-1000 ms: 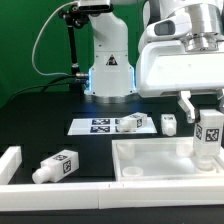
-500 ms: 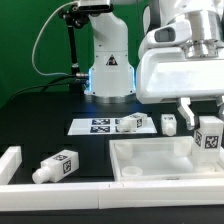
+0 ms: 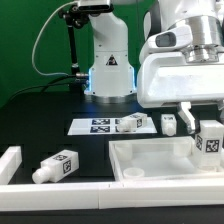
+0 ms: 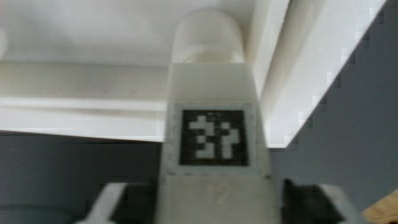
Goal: Assemble one leg
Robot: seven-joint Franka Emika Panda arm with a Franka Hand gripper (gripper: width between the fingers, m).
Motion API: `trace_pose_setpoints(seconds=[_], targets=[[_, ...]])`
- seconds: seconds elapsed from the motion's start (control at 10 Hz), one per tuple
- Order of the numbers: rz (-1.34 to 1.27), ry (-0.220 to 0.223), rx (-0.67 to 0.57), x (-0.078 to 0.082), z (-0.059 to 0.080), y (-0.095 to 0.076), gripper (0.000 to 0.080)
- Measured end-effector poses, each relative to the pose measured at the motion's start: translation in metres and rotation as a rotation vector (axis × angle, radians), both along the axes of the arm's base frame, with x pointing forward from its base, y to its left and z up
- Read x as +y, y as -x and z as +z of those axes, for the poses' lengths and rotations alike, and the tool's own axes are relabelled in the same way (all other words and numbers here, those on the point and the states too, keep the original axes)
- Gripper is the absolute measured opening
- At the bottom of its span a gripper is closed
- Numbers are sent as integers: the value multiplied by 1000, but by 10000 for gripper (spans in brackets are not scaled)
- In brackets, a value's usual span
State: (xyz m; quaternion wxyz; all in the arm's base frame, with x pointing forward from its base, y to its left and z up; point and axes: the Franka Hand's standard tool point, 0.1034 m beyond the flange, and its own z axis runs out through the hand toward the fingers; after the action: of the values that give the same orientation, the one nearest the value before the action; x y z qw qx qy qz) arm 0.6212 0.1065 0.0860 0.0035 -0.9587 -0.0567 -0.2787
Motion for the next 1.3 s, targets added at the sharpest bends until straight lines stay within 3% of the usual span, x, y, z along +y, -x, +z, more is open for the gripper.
trace_pose_setpoints(seconds=[0.2, 0.3, 0.6, 0.9, 1.2, 1.3], targets=[[-1, 0, 47, 0, -2, 1, 623], [-14, -4, 107, -3, -3, 1, 641], [-54, -25, 427, 4, 9, -11, 648], [-69, -17, 635, 0, 4, -10, 649], [-98, -23, 623, -2, 0, -13, 649], [-133, -33, 624, -2, 0, -13, 515]])
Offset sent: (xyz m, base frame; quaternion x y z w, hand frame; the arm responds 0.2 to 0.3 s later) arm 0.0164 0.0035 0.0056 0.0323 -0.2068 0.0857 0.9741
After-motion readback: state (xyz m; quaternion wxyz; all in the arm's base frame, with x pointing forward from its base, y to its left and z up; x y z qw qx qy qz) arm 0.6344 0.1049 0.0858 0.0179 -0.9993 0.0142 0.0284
